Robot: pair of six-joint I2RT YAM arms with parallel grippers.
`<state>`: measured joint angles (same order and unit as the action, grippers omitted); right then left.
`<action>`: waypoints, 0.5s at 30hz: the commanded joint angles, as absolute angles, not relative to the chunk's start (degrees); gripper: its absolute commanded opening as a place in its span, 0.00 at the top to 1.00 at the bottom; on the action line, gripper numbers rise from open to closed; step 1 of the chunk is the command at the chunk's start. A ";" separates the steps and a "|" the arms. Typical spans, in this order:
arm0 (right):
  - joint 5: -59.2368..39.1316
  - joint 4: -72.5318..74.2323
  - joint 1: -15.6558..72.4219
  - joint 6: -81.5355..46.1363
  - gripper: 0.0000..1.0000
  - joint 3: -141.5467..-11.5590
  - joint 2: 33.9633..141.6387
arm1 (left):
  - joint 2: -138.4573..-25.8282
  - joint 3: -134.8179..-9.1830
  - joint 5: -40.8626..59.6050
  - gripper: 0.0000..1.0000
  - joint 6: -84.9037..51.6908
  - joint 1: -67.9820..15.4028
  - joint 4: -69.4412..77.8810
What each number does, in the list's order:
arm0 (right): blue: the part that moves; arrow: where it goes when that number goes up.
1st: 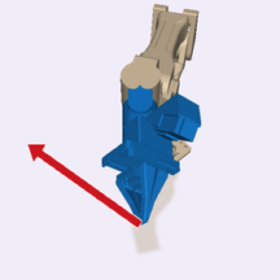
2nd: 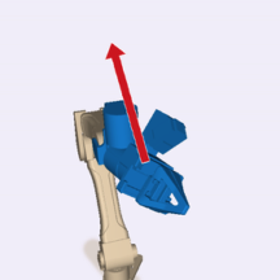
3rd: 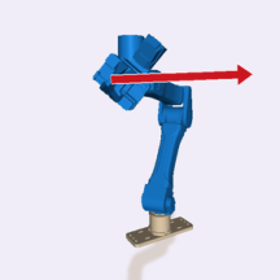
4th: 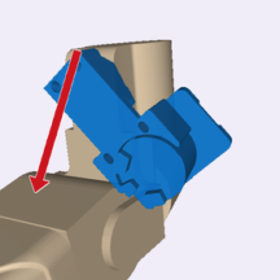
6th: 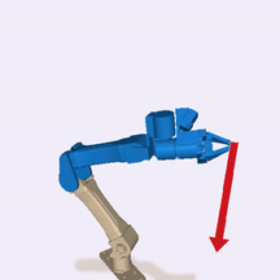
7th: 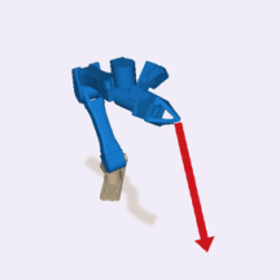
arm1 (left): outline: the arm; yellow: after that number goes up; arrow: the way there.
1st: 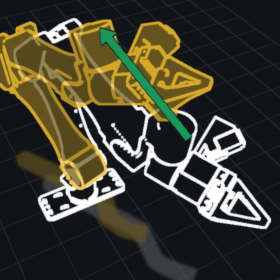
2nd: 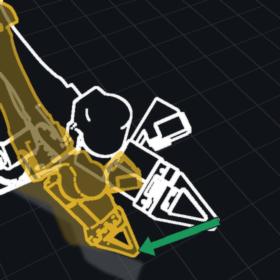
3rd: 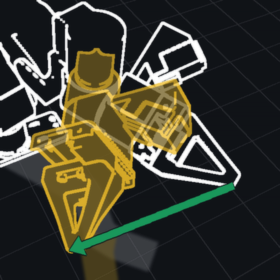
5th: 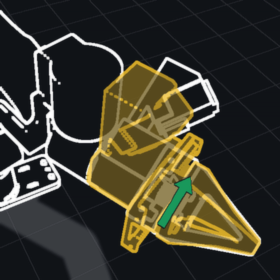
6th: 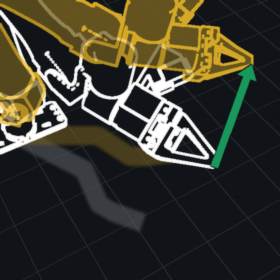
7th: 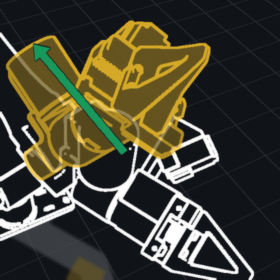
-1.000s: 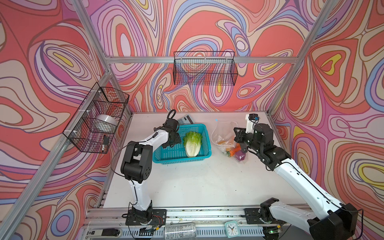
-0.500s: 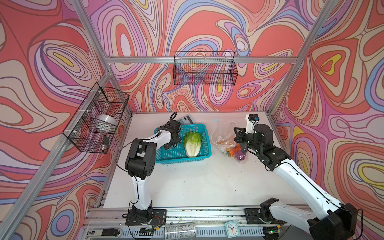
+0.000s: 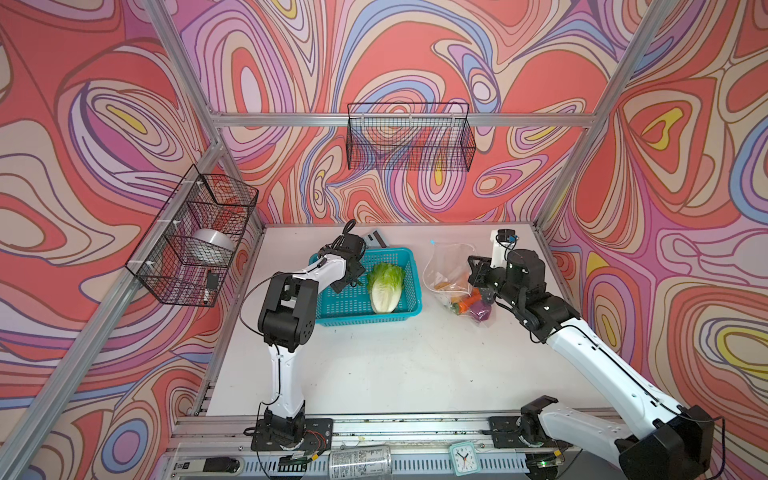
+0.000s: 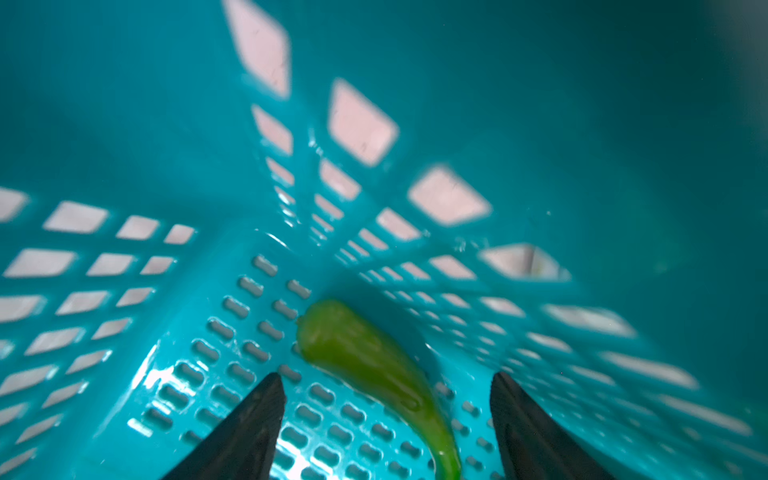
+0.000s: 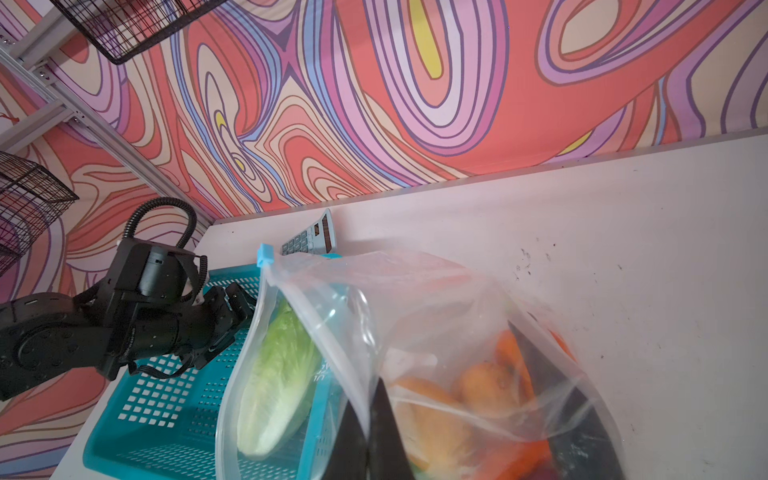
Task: Place the food in the zip-top bag and seal the zipper
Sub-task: 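Position the left gripper over the green pepper and close on it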
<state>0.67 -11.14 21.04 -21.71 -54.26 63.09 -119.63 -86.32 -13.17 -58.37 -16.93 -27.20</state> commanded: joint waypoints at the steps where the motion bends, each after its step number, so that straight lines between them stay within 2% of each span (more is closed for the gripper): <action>1: 1.73 -10.64 20.83 -20.92 1.00 -53.75 62.15 | -122.08 -86.96 -14.28 0.22 -60.12 -17.03 -31.88; 15: 2.46 -10.46 20.87 -20.74 1.00 -52.82 61.26 | -119.70 -78.19 -14.50 0.42 -58.82 -17.05 -28.67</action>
<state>1.41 -11.09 21.04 -21.43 -53.60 62.37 -118.67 -82.04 -16.01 -58.24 -16.99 -25.65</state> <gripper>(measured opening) 0.042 0.600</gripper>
